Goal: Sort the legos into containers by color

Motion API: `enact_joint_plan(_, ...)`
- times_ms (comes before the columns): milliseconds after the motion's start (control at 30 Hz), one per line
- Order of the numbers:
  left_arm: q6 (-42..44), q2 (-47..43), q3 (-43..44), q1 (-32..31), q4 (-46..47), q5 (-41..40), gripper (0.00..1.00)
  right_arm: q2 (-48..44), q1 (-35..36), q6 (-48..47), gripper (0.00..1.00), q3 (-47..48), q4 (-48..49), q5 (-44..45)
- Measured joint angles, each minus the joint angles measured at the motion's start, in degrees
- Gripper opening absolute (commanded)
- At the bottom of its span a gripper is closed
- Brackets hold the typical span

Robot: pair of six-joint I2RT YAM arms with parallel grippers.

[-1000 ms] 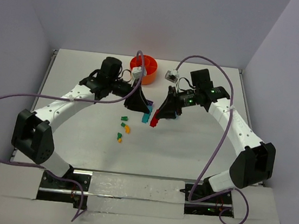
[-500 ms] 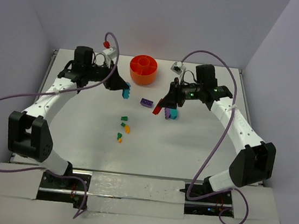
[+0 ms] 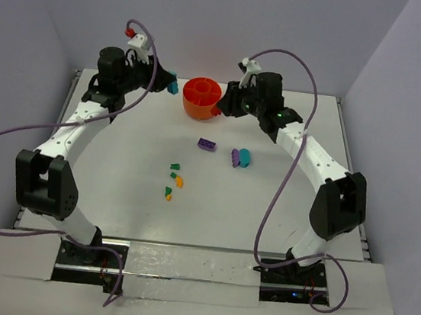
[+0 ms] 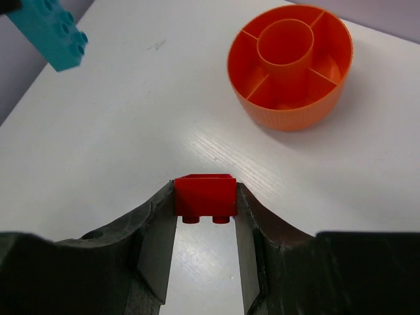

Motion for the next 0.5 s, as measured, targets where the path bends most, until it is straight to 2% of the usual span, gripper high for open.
enact_joint_plan(167,-0.20,8.95,3.72,-2.35,7.81,-3.79,0.00,2.53,0.19,1.26,0.00,0.01,0.97,4.70)
enact_joint_plan(500,4.86,23.74,10.84,-8.24,16.32,-8.94,0.00,2.54,0.19,1.36,0.00,-0.01,2.59,7.30)
